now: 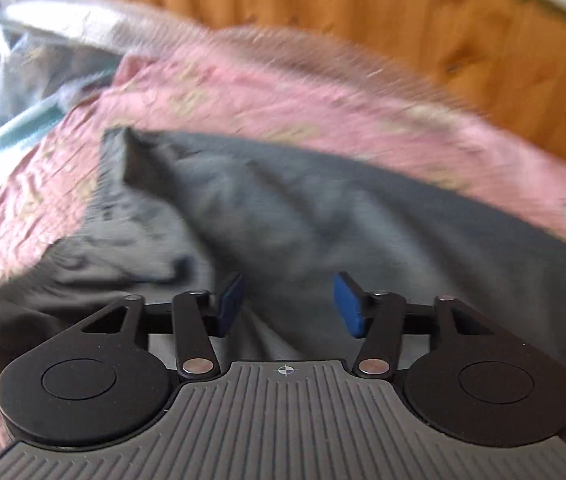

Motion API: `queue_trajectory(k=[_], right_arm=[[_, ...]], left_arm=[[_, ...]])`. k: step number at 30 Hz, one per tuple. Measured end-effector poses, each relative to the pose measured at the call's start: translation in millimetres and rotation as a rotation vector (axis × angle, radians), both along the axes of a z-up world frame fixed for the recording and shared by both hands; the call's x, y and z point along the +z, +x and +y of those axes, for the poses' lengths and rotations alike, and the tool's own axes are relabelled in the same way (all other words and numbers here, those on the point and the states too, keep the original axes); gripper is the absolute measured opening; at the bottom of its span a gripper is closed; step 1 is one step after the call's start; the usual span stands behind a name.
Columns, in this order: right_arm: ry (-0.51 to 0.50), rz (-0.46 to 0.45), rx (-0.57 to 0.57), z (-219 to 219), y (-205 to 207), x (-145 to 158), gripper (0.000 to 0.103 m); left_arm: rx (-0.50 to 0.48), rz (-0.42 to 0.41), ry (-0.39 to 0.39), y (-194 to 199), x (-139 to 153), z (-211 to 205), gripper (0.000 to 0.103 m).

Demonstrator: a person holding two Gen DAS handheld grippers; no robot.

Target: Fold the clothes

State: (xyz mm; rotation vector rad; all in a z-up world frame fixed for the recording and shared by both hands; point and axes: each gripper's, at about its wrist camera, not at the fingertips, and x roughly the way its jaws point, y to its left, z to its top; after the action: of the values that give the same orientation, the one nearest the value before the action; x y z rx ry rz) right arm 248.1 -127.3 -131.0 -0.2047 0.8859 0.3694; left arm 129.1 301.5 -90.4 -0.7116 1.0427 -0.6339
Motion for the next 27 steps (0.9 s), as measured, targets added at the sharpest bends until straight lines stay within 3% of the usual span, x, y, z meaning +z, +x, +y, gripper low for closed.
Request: queue_trajectory(k=[1,2,3,5,6,9,13,16,17,20,23,24,25,26,27], right_arm=[[-0.021,-0.038,-0.058,-22.5,-24.4,7.5,0.089],[-0.044,-0.045,-0.138,-46.9,-47.9,6.8,0.096],[-0.067,-0.030,-0.233,-72.3,-70.9,0.7,0.093],[-0.108,0.049,-0.447,-125.6,-119.9,-17.4,0.082],[-0.117,0.084,-0.558,-151.2,-145.8,-23.6,0.078],[-0.066,0.147,-0.877,-225.0,-225.5,-32.1,0.079],[0.070,0.127,-1.162,-304.8,-307.7,-27.2,0.083],[0.115,0.076,-1.292,-360.2,-343.3,-30.5,0.087],[0.130,0.058,-1.338,-379.4,-352.6,-33.9,0.087],[0.205,0.027,-1.505,-441.5,-375.8,-52.4,0.087],[0.297,0.039,-1.567,-491.3,-383.6,-78.5,0.086],[0.311,0.039,-1.551,-502.1,-381.1,-85.8,0.083],[0.307,0.038,-1.524,-508.8,-376.7,-89.6,0.081],[0.293,0.037,-1.491,-512.9,-371.2,-91.1,0.078],[0.278,0.037,-1.458,-517.0,-365.6,-92.6,0.052]], left_arm=[[0.040,0.009,-0.061,0.3,19.4,20.9,0.007],[0.036,0.041,-0.051,3.5,19.4,32.0,0.007],[0.012,0.083,-0.011,8.0,10.9,38.9,0.007],[-0.063,0.250,0.107,15.2,-32.2,34.8,0.007],[-0.098,0.296,0.154,14.6,-50.3,29.7,0.007],[-0.174,0.352,0.250,6.4,-90.7,15.3,0.007],[-0.106,0.276,0.216,-9.2,-94.8,16.5,0.009],[-0.032,0.196,0.260,-28.9,-84.9,10.0,0.032],[-0.012,0.159,0.292,-36.2,-80.0,4.1,0.045],[0.020,0.064,0.373,-48.1,-67.8,-17.0,0.056],[0.021,-0.007,0.413,-51.6,-62.0,-39.2,0.061],[0.010,-0.020,0.438,-51.2,-62.4,-44.7,0.060],[-0.003,-0.028,0.468,-50.4,-63.3,-49.3,0.051],[-0.016,-0.036,0.497,-49.5,-64.3,-53.9,0.012],[-0.024,-0.026,0.528,-48.6,-64.3,-56.3,0.007]])
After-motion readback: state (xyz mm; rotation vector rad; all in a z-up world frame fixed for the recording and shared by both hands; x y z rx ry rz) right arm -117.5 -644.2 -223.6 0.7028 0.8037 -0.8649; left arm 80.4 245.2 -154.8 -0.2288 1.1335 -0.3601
